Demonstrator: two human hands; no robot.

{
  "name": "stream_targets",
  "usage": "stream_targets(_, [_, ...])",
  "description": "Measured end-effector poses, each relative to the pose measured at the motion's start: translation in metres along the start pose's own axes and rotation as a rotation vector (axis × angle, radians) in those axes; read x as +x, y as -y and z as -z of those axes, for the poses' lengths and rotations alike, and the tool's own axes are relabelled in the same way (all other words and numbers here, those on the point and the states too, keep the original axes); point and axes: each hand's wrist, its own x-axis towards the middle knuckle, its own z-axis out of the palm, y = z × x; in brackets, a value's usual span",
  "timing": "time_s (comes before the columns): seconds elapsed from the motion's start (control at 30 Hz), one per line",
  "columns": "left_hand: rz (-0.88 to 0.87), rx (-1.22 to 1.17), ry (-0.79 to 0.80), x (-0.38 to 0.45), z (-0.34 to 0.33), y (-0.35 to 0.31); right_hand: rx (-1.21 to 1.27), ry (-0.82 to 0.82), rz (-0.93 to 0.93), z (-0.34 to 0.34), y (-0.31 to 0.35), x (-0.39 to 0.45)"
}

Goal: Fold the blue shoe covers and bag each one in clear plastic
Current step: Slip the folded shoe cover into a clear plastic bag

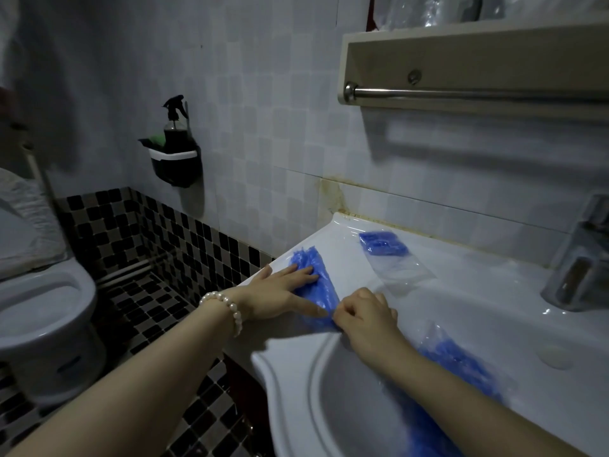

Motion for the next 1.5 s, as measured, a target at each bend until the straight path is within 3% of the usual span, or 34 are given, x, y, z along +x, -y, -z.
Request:
stream_targets(0.2, [-0.012, 0.155, -0.064, 0.001, -0.006, 0.003, 0.021, -0.059, -0.040, 0.001, 0.002, 0.002])
stream_targets(0.33, [-0.009, 0.162, -0.060, 0.002, -0.005, 0.001, 0.322, -0.152, 0.205, -0.002, -0.009, -0.006])
stream_targets(0.4, [-0.005, 0.156, -0.061, 0.003, -0.004, 0.001, 0.253, -0.159, 0.326, -0.004, -0.017, -0.007])
stream_targets(0.63, [-0.018, 0.049, -0.038, 0.004, -0.003, 0.003, 0.162, -0.246, 0.329, -0.007, -0.013, 0.002])
stream_targets(0.73, [-0.002, -0.083, 0.000, 0.003, 0.001, 0.002, 0.126, -0.149, 0.181, -0.005, -0.005, 0.001])
stream_targets(0.83, [-0.011, 0.039, -0.030, 0.003, -0.003, 0.005, 0.115, -0.010, -0.056, 0.002, 0.008, 0.006])
stream_targets(0.9, [-0.018, 0.101, -0.065, 0.005, -0.005, 0.006, 0.072, 0.012, -0.073, 0.004, 0.010, 0.010])
stream_targets(0.97, [-0.013, 0.103, -0.067, 0.006, -0.005, 0.005, 0.105, 0.025, -0.042, 0.004, 0.009, 0.010])
stream_targets(1.1, [-0.016, 0.119, -0.051, 0.006, -0.003, 0.003, 0.495, -0.027, 0.164, 0.010, -0.010, 0.001])
stream_targets(1.3, [-0.015, 0.093, -0.031, 0.004, -0.001, 0.003, 0.385, -0.133, 0.411, 0.003, -0.025, 0.006])
stream_targets(1.43, [-0.018, 0.105, -0.036, 0.005, -0.002, 0.003, 0.090, -0.233, 0.618, 0.002, -0.026, 0.013])
stream_targets(1.5, [-0.018, 0.103, -0.040, 0.005, -0.003, 0.004, -0.002, -0.284, 0.616, -0.002, -0.028, 0.013])
